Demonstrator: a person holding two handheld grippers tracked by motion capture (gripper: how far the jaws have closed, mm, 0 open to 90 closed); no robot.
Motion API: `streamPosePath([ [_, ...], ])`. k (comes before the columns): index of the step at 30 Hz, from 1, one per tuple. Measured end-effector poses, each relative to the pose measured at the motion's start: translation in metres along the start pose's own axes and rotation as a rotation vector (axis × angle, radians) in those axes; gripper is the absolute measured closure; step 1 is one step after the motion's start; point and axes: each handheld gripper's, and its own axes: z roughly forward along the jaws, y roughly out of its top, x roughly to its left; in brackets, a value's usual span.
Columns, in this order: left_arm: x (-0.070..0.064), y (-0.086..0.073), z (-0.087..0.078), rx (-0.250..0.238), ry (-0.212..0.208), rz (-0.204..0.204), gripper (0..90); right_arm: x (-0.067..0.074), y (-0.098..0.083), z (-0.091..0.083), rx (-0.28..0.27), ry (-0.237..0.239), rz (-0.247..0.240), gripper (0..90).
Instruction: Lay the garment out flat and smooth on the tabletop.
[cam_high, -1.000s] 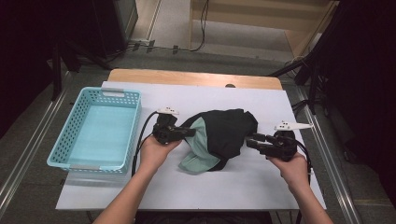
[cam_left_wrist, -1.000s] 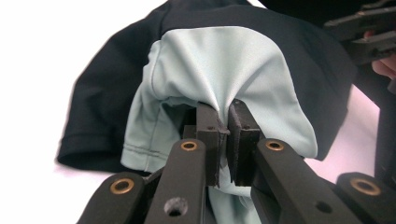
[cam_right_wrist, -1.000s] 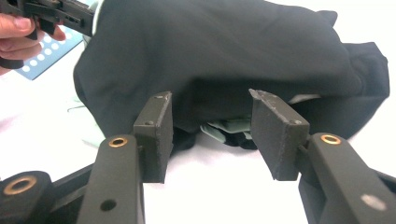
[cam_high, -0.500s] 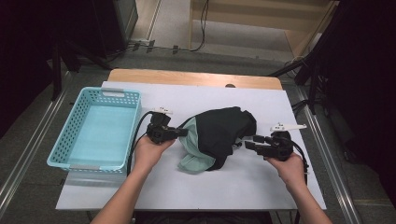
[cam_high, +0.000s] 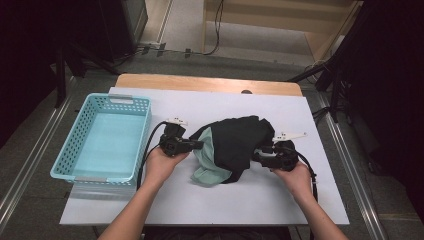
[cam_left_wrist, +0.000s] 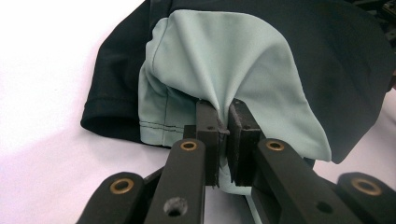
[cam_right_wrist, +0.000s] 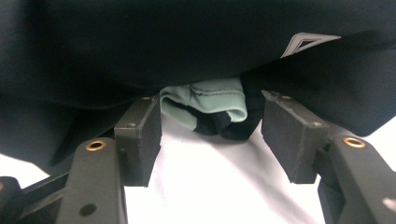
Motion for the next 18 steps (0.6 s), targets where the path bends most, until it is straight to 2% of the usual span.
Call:
streamPosePath([
  [8,-0.004,0.000,0.002,0.008,0.031,0.039,86.1,-0.002,0.002,0.015,0.021,-0.006,0.015,43.0],
  [11,-0.005,0.000,0.002,0.012,0.029,0.042,86.0,-0.001,0.003,0.017,0.021,-0.009,0.017,48.9],
  [13,-0.004,0.000,0.002,0.008,0.026,0.037,86.0,-0.002,0.004,0.018,0.026,-0.002,0.028,59.0],
  [15,-0.004,0.000,0.001,0.008,0.024,0.037,86.0,-0.002,0.005,0.018,0.061,-0.004,0.024,70.5],
  [18,-0.004,0.000,0.001,0.011,0.022,0.040,86.0,-0.003,0.008,0.014,0.088,0.016,0.044,79.2],
])
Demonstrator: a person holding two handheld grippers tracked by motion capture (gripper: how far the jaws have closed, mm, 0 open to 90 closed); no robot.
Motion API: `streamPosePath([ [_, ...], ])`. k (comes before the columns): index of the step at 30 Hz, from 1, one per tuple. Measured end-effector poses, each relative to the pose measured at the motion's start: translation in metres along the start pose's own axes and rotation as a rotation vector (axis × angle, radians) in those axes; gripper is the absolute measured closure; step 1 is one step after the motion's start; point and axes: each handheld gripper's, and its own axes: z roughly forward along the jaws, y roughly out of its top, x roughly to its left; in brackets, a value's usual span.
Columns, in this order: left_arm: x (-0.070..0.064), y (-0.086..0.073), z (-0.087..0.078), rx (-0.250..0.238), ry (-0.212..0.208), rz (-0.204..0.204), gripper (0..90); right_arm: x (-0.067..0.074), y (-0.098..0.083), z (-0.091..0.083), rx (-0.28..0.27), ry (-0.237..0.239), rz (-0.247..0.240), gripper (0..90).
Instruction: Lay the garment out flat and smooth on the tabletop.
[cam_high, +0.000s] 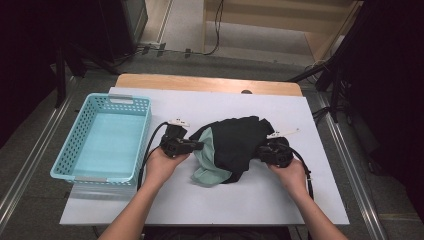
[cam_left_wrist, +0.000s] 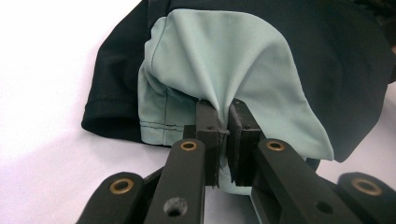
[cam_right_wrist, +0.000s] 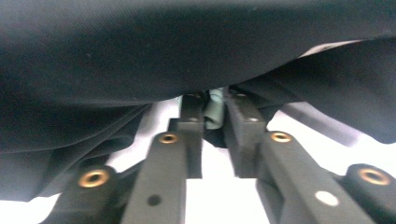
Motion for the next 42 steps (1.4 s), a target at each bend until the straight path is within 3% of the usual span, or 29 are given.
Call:
streamPosePath([
  [5,-0.001,0.000,0.000,0.009,0.007,0.012,86.0,-0.005,0.002,-0.014,0.007,-0.011,-0.005,83.7],
  [8,-0.001,0.000,0.000,0.013,0.007,0.015,86.0,-0.012,0.002,-0.023,0.025,0.003,0.061,84.5],
  [13,0.000,-0.001,-0.001,0.016,0.005,0.014,86.0,-0.018,-0.001,-0.033,0.025,-0.005,0.070,84.7],
  [19,0.000,-0.001,-0.001,0.011,-0.005,0.004,86.1,-0.026,-0.003,-0.046,0.010,-0.046,0.066,84.8],
  [35,0.003,-0.001,-0.006,-0.003,-0.008,-0.016,86.0,-0.072,-0.028,-0.097,-0.052,-0.130,0.192,84.8],
  [42,0.003,-0.001,-0.011,-0.013,-0.020,-0.029,85.9,-0.085,-0.038,-0.115,-0.089,-0.168,0.243,84.8],
])
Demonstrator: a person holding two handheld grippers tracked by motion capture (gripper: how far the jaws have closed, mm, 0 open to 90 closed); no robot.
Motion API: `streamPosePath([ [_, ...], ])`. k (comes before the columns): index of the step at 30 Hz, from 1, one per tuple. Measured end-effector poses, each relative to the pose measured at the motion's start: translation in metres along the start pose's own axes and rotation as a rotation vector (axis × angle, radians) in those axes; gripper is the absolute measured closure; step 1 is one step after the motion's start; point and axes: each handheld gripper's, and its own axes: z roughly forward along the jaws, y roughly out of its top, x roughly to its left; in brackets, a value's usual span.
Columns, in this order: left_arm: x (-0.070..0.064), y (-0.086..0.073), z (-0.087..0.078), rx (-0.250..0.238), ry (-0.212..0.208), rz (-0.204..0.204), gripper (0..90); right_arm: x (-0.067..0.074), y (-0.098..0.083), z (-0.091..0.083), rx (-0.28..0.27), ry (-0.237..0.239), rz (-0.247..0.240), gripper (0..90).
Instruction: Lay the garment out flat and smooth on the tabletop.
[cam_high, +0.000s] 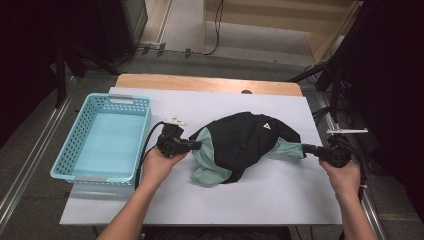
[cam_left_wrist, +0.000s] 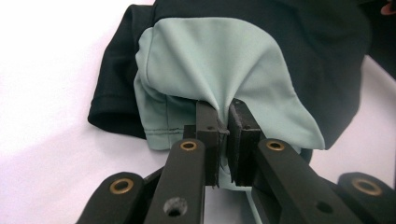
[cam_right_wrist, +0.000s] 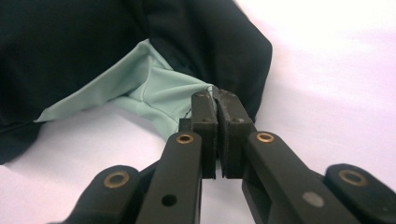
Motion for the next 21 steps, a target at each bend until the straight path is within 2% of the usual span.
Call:
streamPosePath([
  [4,-0.003,0.000,0.000,0.014,-0.007,0.010,84.9,-0.010,-0.004,-0.010,-0.026,-0.022,0.040,84.6],
  [6,-0.005,0.001,0.000,0.019,-0.020,0.012,78.9,-0.011,-0.005,-0.011,-0.037,-0.022,0.035,82.7],
  [9,-0.008,0.002,-0.002,0.015,0.013,0.020,65.5,-0.008,-0.006,-0.011,-0.075,-0.035,0.033,65.0],
  [10,-0.007,0.002,-0.004,0.007,0.009,0.020,63.0,-0.007,-0.006,-0.011,-0.090,-0.044,0.012,60.3],
  [12,-0.006,0.003,-0.007,-0.016,0.017,0.011,56.0,-0.003,-0.006,-0.011,-0.111,-0.046,-0.014,56.7],
  [16,-0.003,0.003,-0.011,-0.041,0.045,0.020,45.9,0.004,-0.006,-0.007,-0.107,-0.024,-0.056,51.4],
  [18,-0.002,0.003,-0.010,-0.035,0.076,0.022,44.7,0.008,-0.006,-0.003,-0.095,-0.014,-0.066,49.4],
  [21,0.001,0.003,-0.007,-0.023,0.089,0.015,42.1,0.013,-0.006,0.002,-0.085,-0.001,-0.081,46.8],
])
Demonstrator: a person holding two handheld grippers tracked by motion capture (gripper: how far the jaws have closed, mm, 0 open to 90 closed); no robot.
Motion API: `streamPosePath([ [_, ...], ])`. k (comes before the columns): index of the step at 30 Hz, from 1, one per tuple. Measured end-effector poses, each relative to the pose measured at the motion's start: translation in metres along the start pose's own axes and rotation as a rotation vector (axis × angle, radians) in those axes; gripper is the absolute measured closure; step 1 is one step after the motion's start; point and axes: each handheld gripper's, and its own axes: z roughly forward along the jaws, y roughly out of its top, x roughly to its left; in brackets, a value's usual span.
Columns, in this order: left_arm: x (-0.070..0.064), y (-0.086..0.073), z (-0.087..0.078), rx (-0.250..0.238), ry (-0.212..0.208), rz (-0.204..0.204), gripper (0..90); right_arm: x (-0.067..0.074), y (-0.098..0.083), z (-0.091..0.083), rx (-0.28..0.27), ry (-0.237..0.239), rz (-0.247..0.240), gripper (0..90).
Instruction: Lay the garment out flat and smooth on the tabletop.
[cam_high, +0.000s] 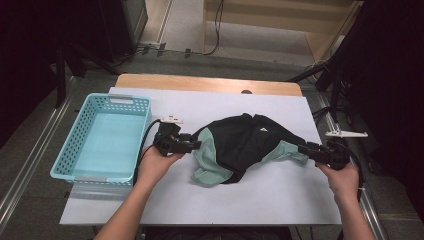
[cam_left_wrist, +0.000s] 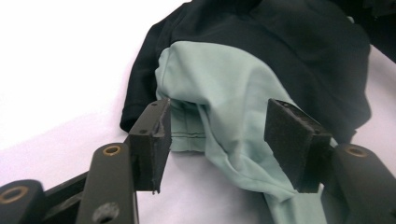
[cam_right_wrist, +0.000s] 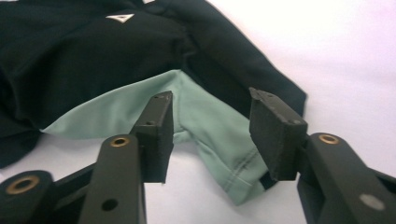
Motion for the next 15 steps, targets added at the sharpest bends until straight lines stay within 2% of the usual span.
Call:
streamPosePath([
  [5,0.004,0.001,0.003,0.010,0.023,0.010,40.7,0.006,0.001,0.007,0.006,0.023,-0.006,44.8],
  [12,0.009,0.005,0.005,-0.014,0.042,-0.017,39.4,0.013,0.001,0.014,0.018,0.028,-0.037,41.1],
  [15,0.011,0.007,0.008,0.005,0.061,-0.011,39.4,0.016,0.000,0.014,0.019,0.034,-0.035,40.3],
])
